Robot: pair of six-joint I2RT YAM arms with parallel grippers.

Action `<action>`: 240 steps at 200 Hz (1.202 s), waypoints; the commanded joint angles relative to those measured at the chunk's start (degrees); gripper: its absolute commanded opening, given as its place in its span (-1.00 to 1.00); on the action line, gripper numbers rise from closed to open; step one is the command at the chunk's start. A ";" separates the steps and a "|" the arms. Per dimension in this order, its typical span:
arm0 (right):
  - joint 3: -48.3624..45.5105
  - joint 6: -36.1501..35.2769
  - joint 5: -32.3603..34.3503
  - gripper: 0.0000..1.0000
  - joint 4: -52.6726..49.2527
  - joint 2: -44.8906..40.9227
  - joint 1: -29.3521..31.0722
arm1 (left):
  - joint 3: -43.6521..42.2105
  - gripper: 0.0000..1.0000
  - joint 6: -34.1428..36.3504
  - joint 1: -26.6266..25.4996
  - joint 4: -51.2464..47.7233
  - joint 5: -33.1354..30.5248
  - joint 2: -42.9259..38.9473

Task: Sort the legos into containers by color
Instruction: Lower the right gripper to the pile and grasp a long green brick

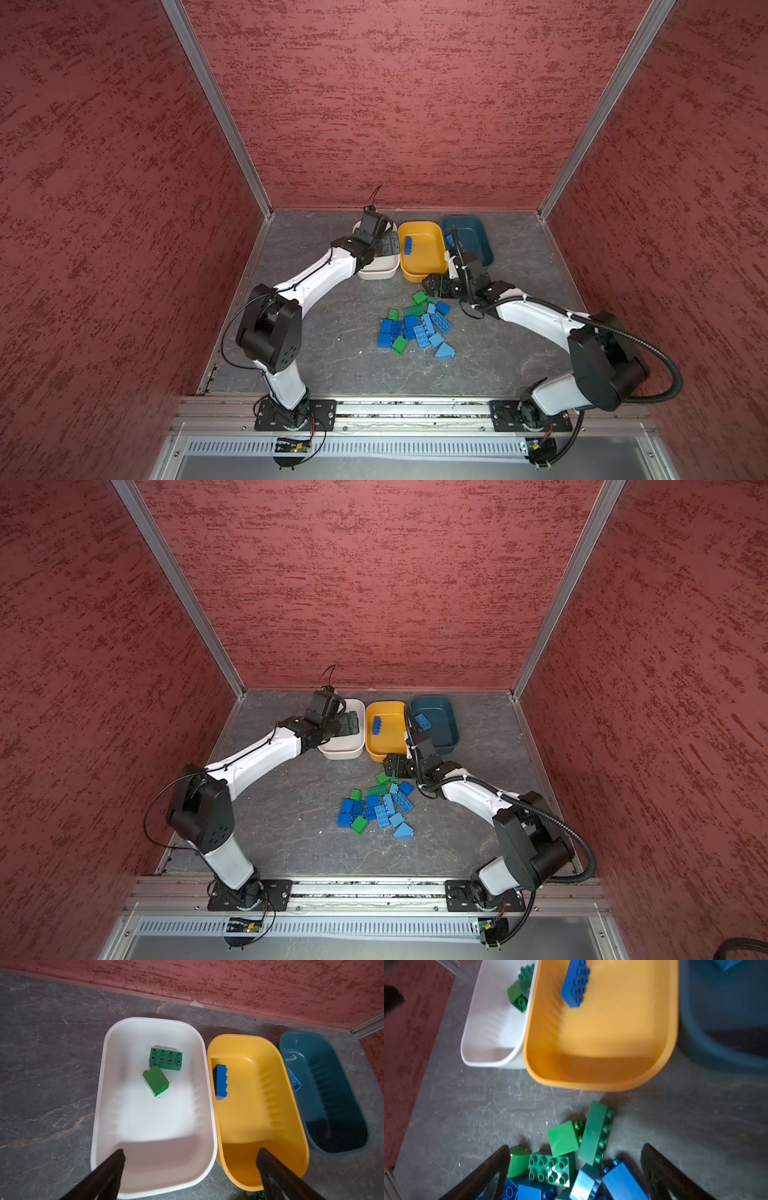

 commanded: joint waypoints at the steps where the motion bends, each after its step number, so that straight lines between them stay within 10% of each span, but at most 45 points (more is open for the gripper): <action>1: -1.44 3.40 7.22 0.96 -1.83 -0.97 2.44 | -5.51 0.99 -2.87 -1.00 3.79 -2.50 -4.57; 79: 1.89 5.09 15.55 0.10 -2.37 3.32 4.77 | -17.90 0.99 -6.40 -2.98 8.28 -6.86 -14.29; 240: 9.05 1.42 18.32 -0.45 -7.54 16.34 7.02 | -15.85 0.99 -6.80 -2.98 6.54 -5.96 -11.74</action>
